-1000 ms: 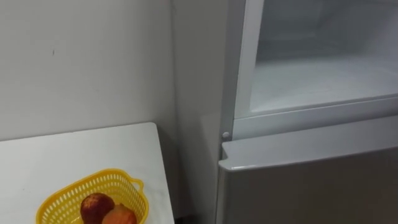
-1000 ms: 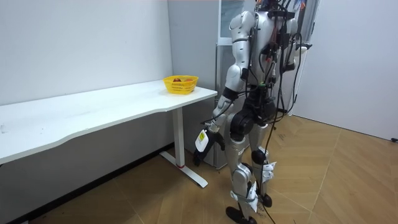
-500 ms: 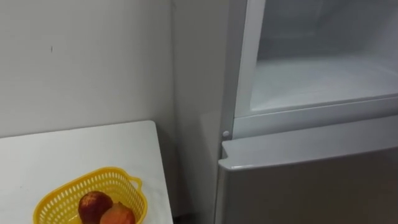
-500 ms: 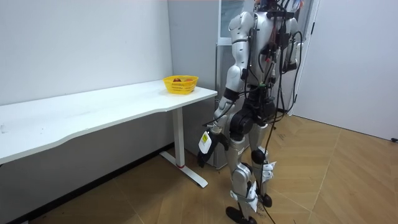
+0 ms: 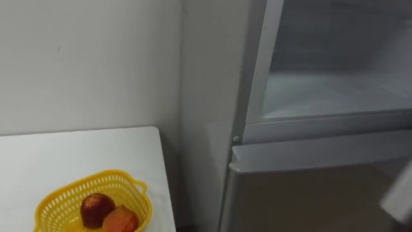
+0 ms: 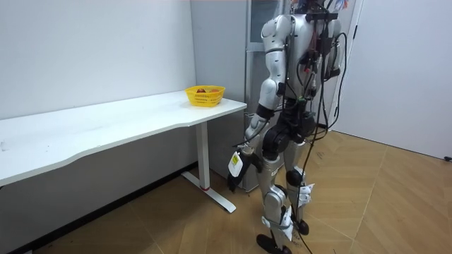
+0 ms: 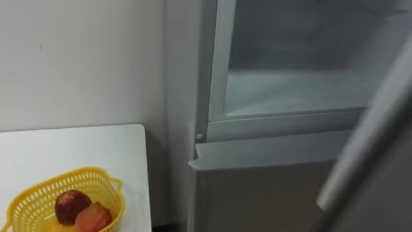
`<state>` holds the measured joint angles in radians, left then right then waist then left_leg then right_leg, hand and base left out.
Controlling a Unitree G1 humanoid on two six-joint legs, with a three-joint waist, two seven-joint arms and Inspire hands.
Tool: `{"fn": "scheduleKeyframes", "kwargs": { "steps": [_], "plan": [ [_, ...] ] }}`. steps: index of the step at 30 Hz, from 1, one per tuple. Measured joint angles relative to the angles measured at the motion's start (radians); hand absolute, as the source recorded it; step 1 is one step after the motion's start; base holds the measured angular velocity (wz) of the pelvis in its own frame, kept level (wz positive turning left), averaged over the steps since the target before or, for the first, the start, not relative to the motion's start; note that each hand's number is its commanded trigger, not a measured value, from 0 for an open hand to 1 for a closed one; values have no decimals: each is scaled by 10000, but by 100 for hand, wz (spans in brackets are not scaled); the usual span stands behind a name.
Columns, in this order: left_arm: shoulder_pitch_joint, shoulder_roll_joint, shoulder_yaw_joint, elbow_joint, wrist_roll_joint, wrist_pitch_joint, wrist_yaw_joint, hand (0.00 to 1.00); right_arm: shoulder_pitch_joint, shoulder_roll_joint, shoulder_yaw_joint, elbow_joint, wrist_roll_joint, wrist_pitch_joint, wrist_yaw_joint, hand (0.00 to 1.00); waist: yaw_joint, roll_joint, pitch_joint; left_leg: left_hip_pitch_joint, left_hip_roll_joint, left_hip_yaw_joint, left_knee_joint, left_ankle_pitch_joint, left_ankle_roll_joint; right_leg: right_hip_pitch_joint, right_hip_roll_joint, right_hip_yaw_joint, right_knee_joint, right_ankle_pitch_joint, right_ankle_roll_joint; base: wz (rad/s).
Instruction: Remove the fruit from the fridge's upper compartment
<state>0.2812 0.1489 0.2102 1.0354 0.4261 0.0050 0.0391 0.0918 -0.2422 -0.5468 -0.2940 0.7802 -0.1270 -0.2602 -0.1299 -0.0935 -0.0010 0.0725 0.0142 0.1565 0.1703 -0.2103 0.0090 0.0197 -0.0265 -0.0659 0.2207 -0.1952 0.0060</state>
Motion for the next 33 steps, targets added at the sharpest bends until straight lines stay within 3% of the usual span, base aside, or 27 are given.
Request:
{"fn": "scheduleKeyframes", "kwargs": {
  "steps": [6,16,25,31,33],
  "plan": [
    [222,-12,10,-166,-4,190,33,0,-174,-4,316,11,-489,323,1000,0,41,87,-36,-35,18,-79,12,3,-1,117,-5,-158,-15,35,-3,7],
    [200,-26,-295,-130,-29,177,433,0,-247,-38,552,117,-1192,405,990,0,217,144,17,92,69,-88,-6,-23,-37,260,46,-204,-17,77,-57,-1],
    [313,-47,-164,122,-49,24,473,0,-292,-305,206,35,-1864,382,-412,0,232,190,-7,67,43,-210,25,-24,-42,326,60,-235,-186,82,-50,3],
    [404,-59,-186,-13,-70,42,486,0,-208,-330,-54,60,-3811,251,-2290,0,172,189,-3,21,50,-270,9,-23,-45,311,48,-383,-223,79,-47,5],
    [390,-53,-186,-153,-65,200,488,0,43,-313,-213,105,-4363,220,-3091,0,188,207,-11,-19,47,-283,14,-23,-45,332,36,-433,-290,80,-46,4]
  ]
}}
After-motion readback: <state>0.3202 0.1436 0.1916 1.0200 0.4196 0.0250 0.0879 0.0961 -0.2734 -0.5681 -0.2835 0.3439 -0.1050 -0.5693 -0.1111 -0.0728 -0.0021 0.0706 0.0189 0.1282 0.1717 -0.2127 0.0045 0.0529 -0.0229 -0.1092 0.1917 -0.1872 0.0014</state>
